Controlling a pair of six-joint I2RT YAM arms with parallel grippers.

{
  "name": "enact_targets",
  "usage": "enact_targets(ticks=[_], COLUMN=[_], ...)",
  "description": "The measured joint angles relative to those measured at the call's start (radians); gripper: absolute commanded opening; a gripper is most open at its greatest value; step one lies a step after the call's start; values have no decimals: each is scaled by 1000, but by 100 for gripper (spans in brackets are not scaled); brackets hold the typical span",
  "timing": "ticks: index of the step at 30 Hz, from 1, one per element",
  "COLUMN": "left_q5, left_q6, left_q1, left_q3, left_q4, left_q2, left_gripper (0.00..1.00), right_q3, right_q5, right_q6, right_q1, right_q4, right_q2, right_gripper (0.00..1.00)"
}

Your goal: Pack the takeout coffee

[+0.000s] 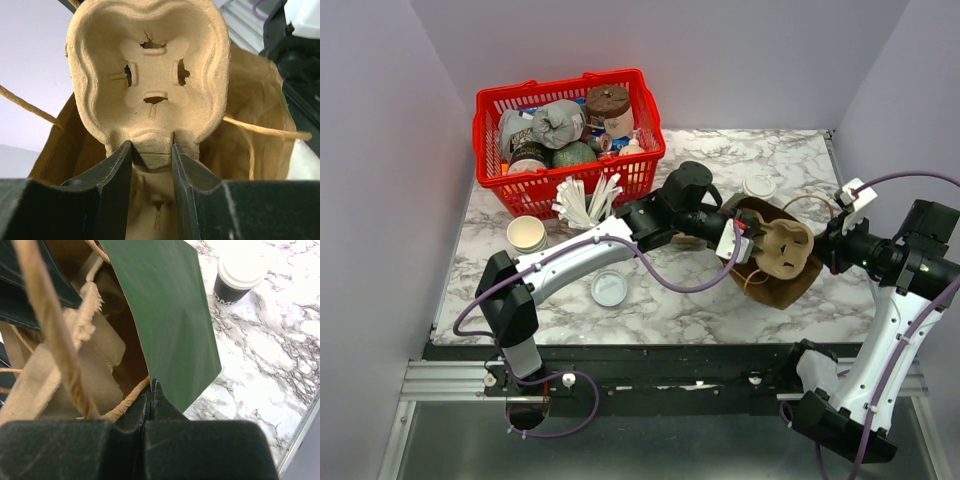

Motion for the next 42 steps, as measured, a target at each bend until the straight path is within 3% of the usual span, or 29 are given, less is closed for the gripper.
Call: enact_targets(ticks=[12,20,34,42], left_q5=[-56,-95,-287,-334], left_q6=[291,375,384,385], left_q1=[-23,-40,-99,-114], left_q3=[229,247,187,186], left_q4=[-352,-496,-418,-420], left_q2=[72,117,138,164], left_gripper=[0,0,0,0], right_q3=[34,11,-26,-67], right_q5=[28,60,89,120], right_q6=[-11,13,37,129], right_q1=[47,72,128,138], right_q4=[0,0,2,12], right_q2=[24,3,-26,-56], right_gripper=[1,1,0,0])
